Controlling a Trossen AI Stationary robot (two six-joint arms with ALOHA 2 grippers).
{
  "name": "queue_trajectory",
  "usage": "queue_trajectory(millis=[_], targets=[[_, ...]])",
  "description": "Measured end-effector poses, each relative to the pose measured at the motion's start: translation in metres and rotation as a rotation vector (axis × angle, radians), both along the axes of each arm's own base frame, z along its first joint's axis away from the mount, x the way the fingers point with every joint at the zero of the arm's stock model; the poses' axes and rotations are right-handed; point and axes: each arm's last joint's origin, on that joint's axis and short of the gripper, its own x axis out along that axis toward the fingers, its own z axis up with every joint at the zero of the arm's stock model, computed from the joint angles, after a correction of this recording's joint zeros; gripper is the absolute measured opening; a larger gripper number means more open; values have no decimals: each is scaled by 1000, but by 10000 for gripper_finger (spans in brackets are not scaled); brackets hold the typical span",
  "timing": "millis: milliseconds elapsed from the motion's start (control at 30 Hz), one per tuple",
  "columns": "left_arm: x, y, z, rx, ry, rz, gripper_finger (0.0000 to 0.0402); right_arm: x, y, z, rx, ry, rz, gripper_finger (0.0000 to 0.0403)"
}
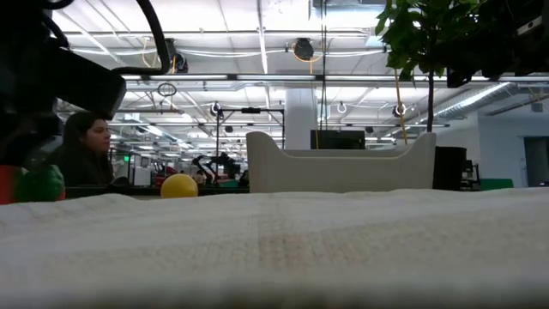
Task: Pick and placing Produce into tupperware
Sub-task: Put the carrot into the gray bin
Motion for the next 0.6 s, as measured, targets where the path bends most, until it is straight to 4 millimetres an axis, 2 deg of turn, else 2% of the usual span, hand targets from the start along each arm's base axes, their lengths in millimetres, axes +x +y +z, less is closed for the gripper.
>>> queue_trajectory(millis=[200, 600], targets=[[7, 7, 5, -17, -54, -3, 162, 0, 0, 0, 0, 0, 0, 0], [12, 4, 5, -47, -94, 7, 177, 0, 0, 0, 3, 3, 0, 0]])
